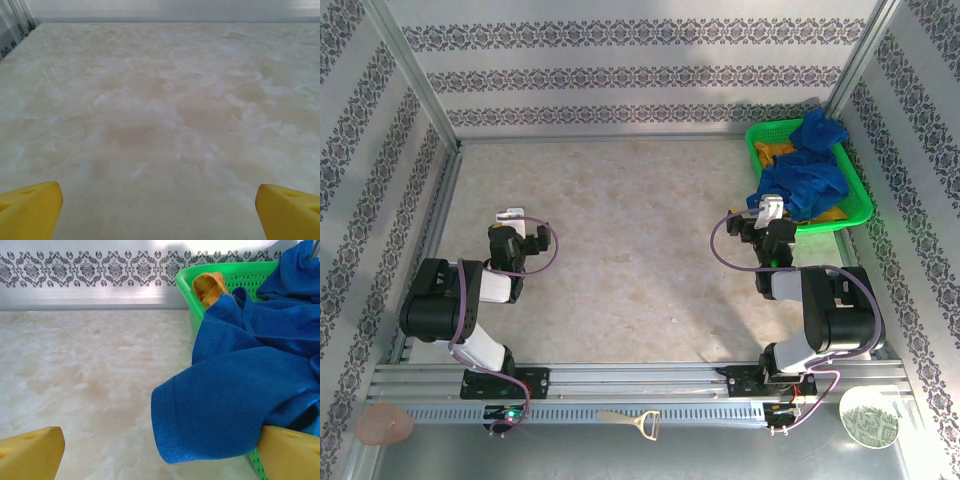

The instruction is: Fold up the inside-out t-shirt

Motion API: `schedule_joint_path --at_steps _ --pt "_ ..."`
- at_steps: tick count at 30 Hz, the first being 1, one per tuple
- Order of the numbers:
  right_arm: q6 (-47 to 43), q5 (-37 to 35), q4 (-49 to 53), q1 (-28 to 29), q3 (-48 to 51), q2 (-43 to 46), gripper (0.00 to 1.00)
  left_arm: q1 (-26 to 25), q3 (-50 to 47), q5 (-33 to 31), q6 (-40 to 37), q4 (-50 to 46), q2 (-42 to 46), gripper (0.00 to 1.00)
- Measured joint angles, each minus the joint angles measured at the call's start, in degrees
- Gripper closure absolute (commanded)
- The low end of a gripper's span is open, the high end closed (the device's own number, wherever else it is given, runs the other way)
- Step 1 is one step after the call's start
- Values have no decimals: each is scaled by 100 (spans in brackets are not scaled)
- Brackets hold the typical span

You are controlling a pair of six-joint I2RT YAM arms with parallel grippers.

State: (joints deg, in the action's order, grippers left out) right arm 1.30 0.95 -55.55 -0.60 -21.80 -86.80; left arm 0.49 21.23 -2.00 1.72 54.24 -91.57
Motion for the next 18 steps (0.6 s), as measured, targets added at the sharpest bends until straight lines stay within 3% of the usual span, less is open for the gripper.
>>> schedule_joint_path --at_steps 12,18 --pt "24 -136 31 13 37 72 1 4 -219 -140 52 214 109 1" --pt "354 -616 713 11 372 1222 2 4 -310 -474 177 -212 909 1"
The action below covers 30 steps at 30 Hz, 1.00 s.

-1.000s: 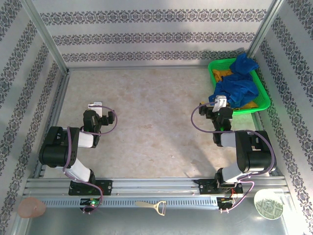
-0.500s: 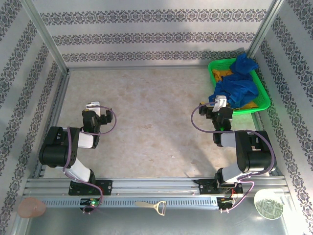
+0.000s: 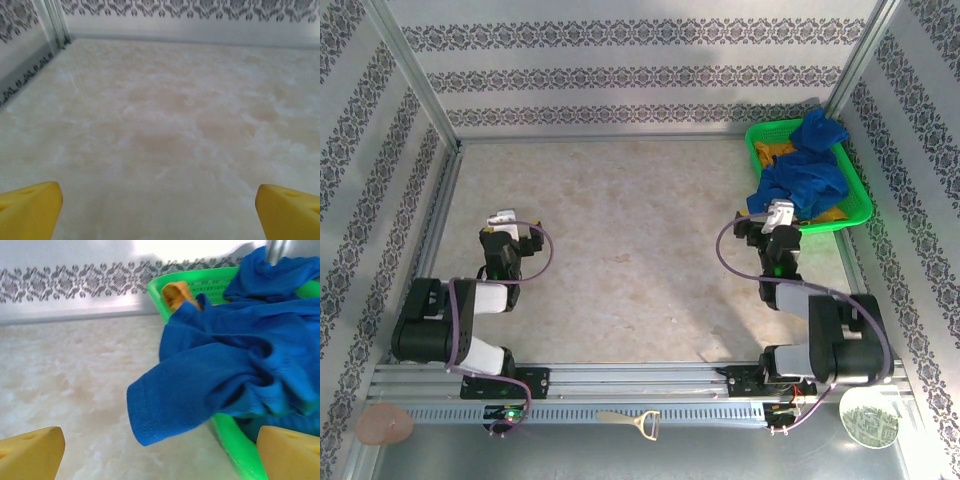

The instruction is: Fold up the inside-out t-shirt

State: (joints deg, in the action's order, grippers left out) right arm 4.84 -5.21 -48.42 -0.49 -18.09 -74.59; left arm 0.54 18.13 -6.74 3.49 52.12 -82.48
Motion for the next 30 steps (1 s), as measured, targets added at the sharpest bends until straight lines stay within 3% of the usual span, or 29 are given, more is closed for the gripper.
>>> schedule_joint_path --at_steps 8,12,19,22,30 --pt "1534 -2 2371 -59 -380 2590 1 -28 938 -120 339 -2004 1261 1" --pt "2380 203 2977 -304 -1176 2874 2 -269 1744 -101 503 -2992 1471 1" --pt "2719 400 4907 -317 -3956 828 2 -682 2859 140 776 -4092 951 1" --pt "2846 -44 5930 -319 -5294 -273 2 -815 3486 284 962 -4607 431 1" --pt "3713 -944 8089 -693 -7259 -1985 1 -1379 4391 680 1419 -5346 -422 1"
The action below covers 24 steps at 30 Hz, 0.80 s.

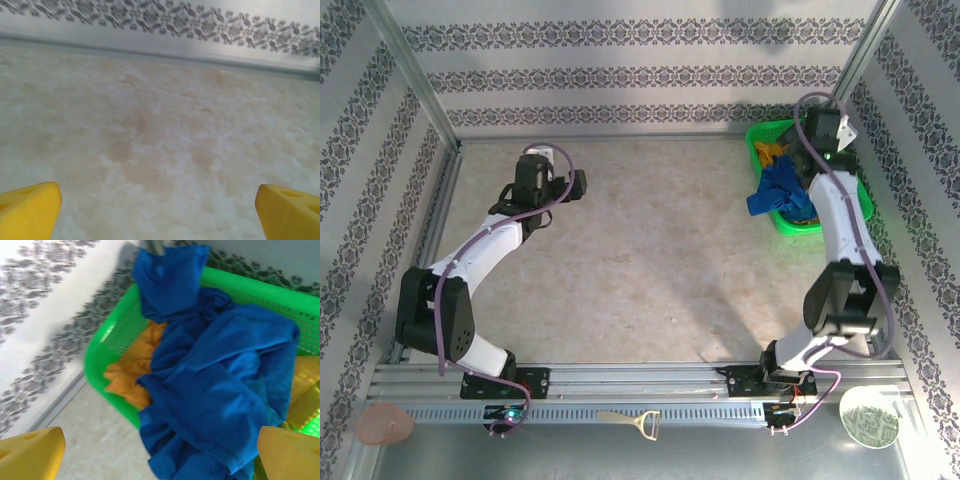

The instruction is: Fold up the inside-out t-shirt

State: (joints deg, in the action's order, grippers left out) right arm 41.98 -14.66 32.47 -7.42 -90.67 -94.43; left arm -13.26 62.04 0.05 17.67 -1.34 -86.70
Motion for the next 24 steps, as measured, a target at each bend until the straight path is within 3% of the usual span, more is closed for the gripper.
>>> schedule_joint_path --at_steps 4,9,12,15,17,19,20,24 --pt "205 -162 887 -74 -817 -872 2 -173 4 146 160 -101 -96 1" --pt "363 -96 1502 -118 -813 -1432 2 -293 4 216 258 -140 -103 1" --pt "474 120 1615 -223 -656 -1565 8 -358 4 234 269 -188 -103 1" --pt "590 424 1567 -376 -483 -1637 26 -407 4 234 297 -225 -103 1" --pt "643 680 1429 -485 -398 -1707 52 -435 4 232 304 -249 -103 1" --pt "654 994 1213 -597 -284 -1770 88 -468 4 227 313 -280 -103 1" --pt "656 1137 1115 -638 -223 -1777 100 -481 4 227 319 -297 -103 1" --pt "686 1596 682 -710 9 -1707 100 -544 4 181 345 -387 -96 1"
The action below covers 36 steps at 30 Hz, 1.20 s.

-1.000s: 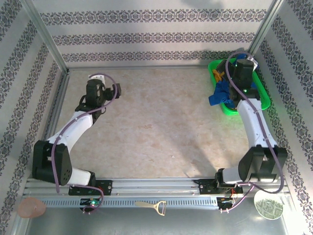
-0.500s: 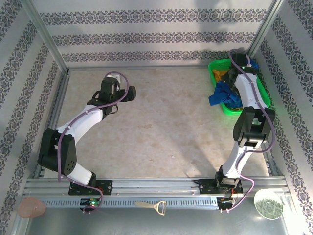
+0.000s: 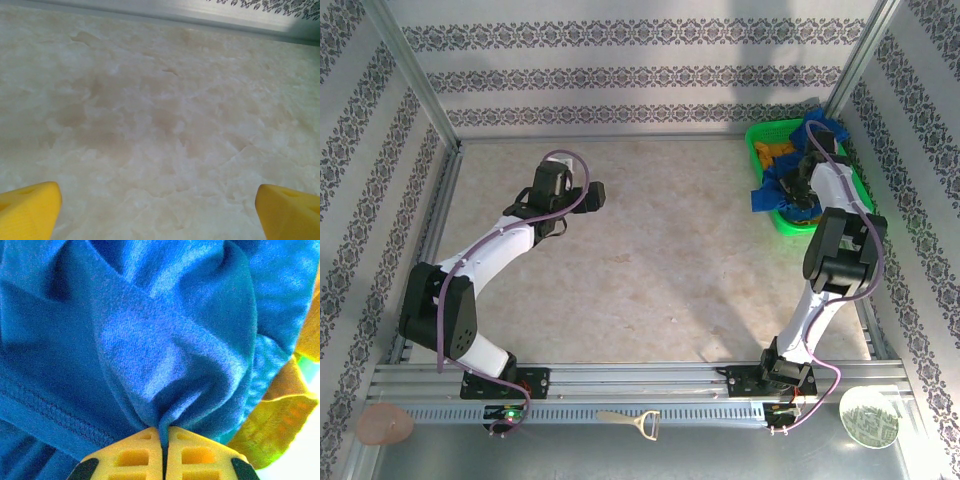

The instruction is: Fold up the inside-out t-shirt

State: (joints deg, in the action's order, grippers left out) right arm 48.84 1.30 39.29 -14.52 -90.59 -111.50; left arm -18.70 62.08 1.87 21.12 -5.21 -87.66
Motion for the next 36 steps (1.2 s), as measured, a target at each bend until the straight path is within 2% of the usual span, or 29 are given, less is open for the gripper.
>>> schedule_joint_path --at_steps 5,7,11,15,19,23,27,29,31,32,33,34,36 --pt "52 164 -487 212 223 811 100 -42 4 -68 61 -98 46 1" --pt "37 249 -577 420 -50 1226 100 -44 31 -96 87 -136 57 1" --pt "-127 750 -680 1005 -1683 1449 100 -44 188 -210 170 -256 59 1" --pt "-367 1451 -660 1871 -3523 1399 100 -44 415 -411 282 -374 94 1" --pt "-643 1875 -511 2813 -4581 1298 100 -44 466 -627 380 -516 271 1" --pt "-898 2020 -402 3473 -4236 1318 100 -44 463 -796 433 -621 542 1" --pt "-1132 1930 -420 3816 -2756 1353 100 -44 339 -942 487 -623 879 1" --pt "-1300 1768 -385 3965 -1792 1351 68 -44 219 -1016 516 -662 1058 1" --pt "-1569 1436 -238 4094 -1060 1349 46 -44 133 -1082 560 -767 1180 1" --pt "-1766 1200 -107 4162 -748 1349 29 -44 103 -1119 597 -835 1224 1" --pt "-1932 953 -20 4214 -516 1355 8 -44 87 -1141 619 -887 1250 1" --pt "-2107 693 44 4262 -317 1379 2 -44 74 -1158 640 -946 1274 1" --pt "-2463 223 129 4323 20 1506 2 -44 66 -1167 678 -1036 1290 1"
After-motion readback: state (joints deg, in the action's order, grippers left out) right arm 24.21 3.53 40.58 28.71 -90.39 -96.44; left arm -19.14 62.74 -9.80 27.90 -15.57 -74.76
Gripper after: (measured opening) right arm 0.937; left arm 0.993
